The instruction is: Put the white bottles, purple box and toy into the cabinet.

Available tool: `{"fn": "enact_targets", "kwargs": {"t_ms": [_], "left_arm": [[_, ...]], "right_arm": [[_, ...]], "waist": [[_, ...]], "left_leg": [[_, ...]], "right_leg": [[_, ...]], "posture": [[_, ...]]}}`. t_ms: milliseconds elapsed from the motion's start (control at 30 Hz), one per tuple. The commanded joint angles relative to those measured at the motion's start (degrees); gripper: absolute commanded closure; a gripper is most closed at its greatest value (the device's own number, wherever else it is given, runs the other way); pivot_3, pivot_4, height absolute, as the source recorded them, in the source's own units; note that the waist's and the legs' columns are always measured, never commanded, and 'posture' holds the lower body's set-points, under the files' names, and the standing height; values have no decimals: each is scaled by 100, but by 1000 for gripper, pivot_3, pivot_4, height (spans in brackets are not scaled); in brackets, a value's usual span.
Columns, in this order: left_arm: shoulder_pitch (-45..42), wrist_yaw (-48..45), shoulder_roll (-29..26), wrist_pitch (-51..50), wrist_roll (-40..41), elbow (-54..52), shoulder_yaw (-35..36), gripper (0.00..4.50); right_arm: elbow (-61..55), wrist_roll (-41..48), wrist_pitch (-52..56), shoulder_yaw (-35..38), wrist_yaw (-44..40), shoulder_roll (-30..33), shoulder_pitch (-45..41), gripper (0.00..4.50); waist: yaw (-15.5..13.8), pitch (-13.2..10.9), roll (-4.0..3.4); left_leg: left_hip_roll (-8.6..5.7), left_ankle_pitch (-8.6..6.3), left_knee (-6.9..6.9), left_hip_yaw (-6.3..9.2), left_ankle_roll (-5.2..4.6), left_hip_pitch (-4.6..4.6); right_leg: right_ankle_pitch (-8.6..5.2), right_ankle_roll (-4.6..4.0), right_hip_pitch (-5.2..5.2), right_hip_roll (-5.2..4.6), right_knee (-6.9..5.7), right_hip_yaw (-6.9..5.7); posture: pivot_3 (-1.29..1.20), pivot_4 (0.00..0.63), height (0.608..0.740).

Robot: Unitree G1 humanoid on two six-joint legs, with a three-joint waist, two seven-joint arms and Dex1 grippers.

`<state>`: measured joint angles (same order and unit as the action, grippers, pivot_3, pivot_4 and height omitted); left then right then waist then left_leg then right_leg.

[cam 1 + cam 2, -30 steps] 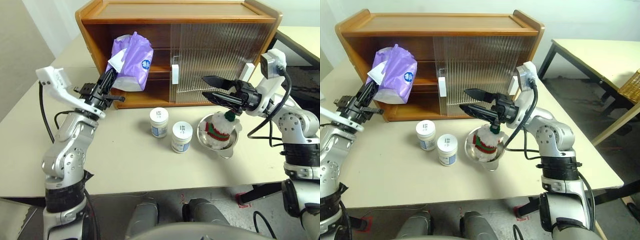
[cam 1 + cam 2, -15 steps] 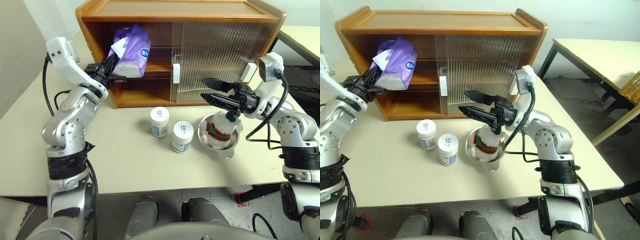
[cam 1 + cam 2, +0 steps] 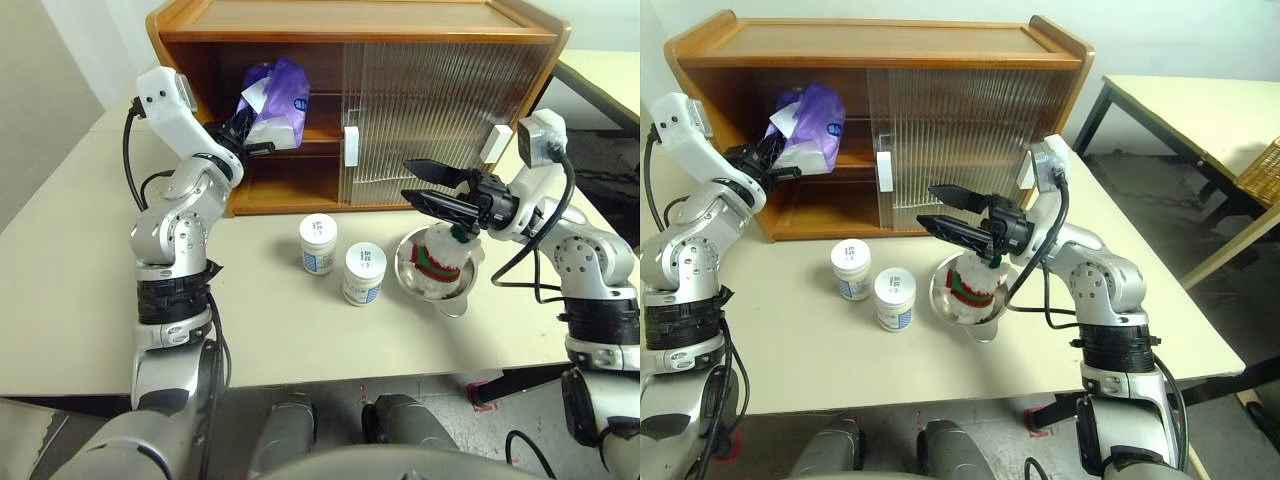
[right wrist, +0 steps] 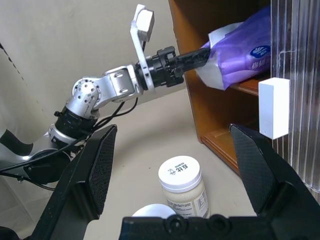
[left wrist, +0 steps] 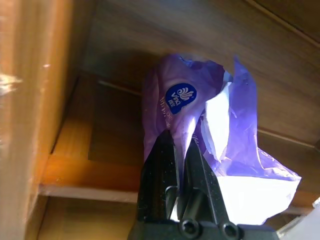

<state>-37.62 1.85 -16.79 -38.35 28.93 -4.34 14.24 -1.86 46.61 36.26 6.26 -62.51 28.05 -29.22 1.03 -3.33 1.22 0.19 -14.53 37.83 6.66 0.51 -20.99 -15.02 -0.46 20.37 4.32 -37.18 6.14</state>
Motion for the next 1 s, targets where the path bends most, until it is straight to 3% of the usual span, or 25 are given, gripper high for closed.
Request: {"fn": "enact_targets", "kwargs": {"t_ms": [33, 133, 367, 433, 600, 833, 933, 1000], "left_arm": [[-120, -64, 61, 143, -142, 135, -17, 3902], [-114, -284, 77, 290, -128, 92, -57, 3013], [214, -706, 140, 712, -15, -390, 55, 397], [284, -814, 129, 813, 35, -523, 100, 29], [473, -1117, 86, 975, 232, -818, 179, 29], [1003, -1794, -272, 990, 167, -1289, -226, 29], [1192, -1855, -231, 970, 151, -1353, -365, 635], [1261, -1905, -245, 954, 90, -1311, -467, 1325]], "right_arm": [[-96, 13, -38, 98, 9, 50, 34, 0], [-80, 13, -34, 104, 4, 67, 18, 0], [-38, 14, -24, 88, -28, 85, -27, 0], [-19, 9, -24, 76, -41, 85, -40, 0], [52, -12, -32, 53, -77, 81, -95, 0], [128, -43, -40, 39, -122, 89, -163, 0], [109, -47, -33, 34, -117, 85, -155, 0], [101, -45, -31, 39, -115, 86, -154, 0]], "waist": [[16, -1, 1], [19, -1, 2], [44, 0, 2], [44, 0, 2], [44, 0, 2], [39, 0, 2], [31, 0, 2], [33, 0, 2]], "left_leg": [[0, 0, 0, -3, 0, 0], [0, 0, 1, -28, -1, 0], [5, 1, 4, -60, -14, 0], [5, 3, 6, -64, -20, 0], [6, 7, 9, -69, -26, 1], [7, 12, 12, -73, -31, 3], [8, 15, 15, -71, -34, 2], [10, 16, 17, -69, -35, 3]], "right_leg": [[1, 2, 0, 0, 0, 0], [3, 5, 0, 6, 0, 0], [12, 26, 0, 7, 0, 10], [12, 28, -1, 7, 0, 11], [13, 25, -2, 6, -1, 14], [17, 14, -4, 5, -1, 16], [20, 10, -4, 3, -1, 16], [23, 7, -4, -3, -1, 18]], "posture": [[-83, 52, 740], [-83, 48, 740], [-76, 43, 740], [-69, 41, 740], [-60, 39, 740], [-56, 40, 740], [-56, 39, 740], [-56, 37, 740]]}}
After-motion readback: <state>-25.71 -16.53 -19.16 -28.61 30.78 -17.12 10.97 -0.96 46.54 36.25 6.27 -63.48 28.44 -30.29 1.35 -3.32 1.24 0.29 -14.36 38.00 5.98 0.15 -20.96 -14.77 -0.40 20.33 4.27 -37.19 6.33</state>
